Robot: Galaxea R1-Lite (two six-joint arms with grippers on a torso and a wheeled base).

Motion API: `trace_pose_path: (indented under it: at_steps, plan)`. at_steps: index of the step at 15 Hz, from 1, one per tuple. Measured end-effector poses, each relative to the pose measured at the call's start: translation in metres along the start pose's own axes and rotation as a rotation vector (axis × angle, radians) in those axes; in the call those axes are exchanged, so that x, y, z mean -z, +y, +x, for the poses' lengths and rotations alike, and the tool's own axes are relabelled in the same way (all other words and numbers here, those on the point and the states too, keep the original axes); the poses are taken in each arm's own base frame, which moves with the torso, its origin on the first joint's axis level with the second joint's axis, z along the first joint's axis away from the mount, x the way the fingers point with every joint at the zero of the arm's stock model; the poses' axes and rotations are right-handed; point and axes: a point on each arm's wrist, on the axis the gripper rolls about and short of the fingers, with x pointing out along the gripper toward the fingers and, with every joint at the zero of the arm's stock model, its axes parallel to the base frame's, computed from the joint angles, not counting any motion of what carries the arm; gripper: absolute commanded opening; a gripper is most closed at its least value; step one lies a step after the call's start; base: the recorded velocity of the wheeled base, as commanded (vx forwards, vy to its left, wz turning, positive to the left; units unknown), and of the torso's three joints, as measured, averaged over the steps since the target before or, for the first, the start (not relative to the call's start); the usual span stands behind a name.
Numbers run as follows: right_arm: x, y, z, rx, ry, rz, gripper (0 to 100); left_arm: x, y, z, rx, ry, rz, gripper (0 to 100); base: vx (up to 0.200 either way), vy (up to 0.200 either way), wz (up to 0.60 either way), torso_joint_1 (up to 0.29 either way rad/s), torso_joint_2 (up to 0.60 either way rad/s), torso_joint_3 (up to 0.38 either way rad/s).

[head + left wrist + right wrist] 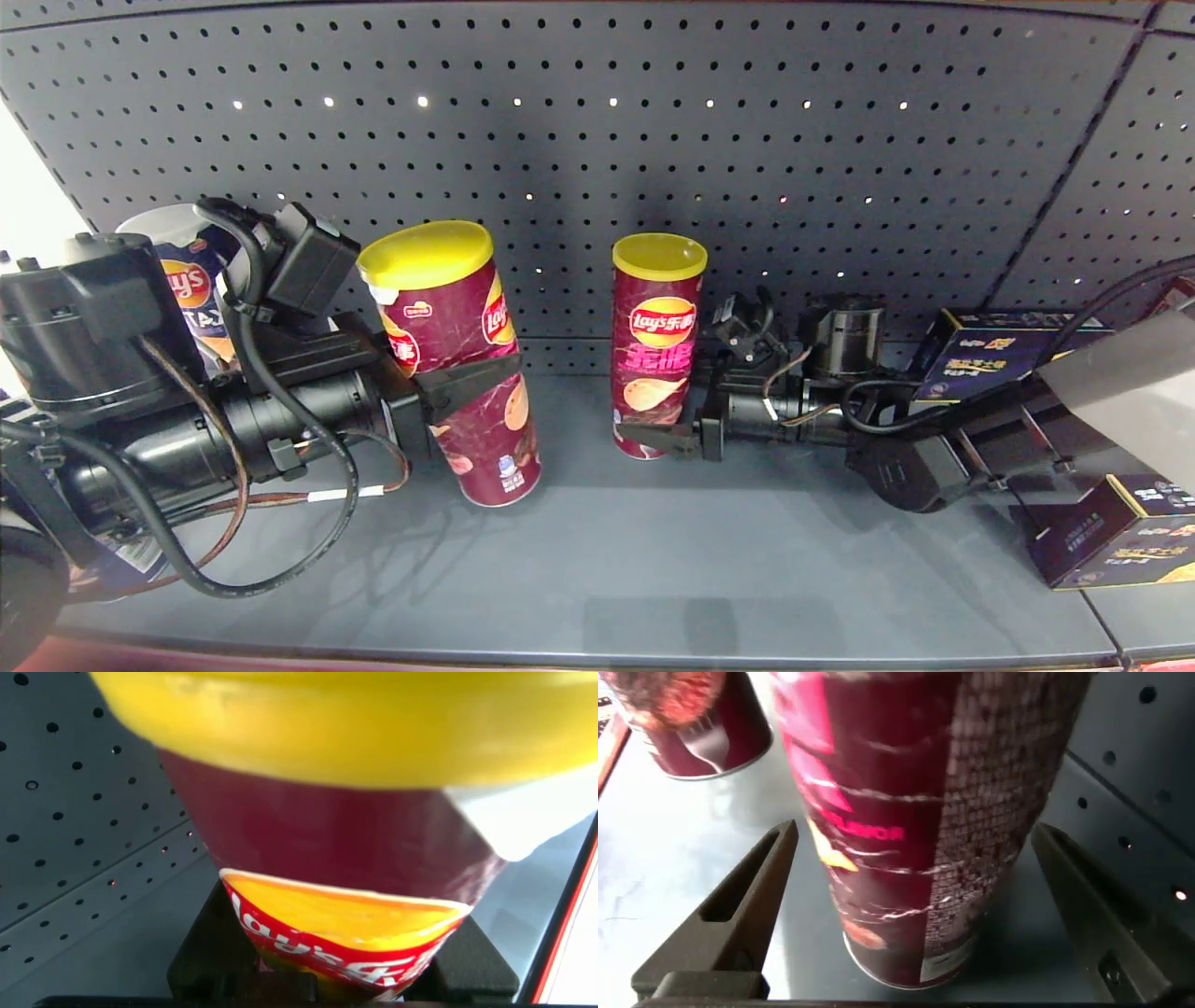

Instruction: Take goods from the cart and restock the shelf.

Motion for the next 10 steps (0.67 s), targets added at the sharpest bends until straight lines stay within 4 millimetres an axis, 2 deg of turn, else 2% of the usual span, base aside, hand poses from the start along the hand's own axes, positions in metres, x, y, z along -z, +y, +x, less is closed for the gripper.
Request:
trace_pose_path:
  at_steps: [7, 10]
  plan:
    - [0.0054, 0.0013, 0.0037, 0.022, 0.015, 0.007, 0, 0.0002, -0.0002, 0.0, 0.002, 0.001, 0.0, 0, 0.0, 0.0, 0.0, 0.0, 0.0, 0.0]
    - [0.0014, 0.0088, -0.0006, 0.017, 0.021, 0.011, 0, -0.0003, -0.0002, 0.0, 0.003, -0.004, 0.002, 0, 0.0, 0.0, 0.0, 0.0, 0.0, 0.0]
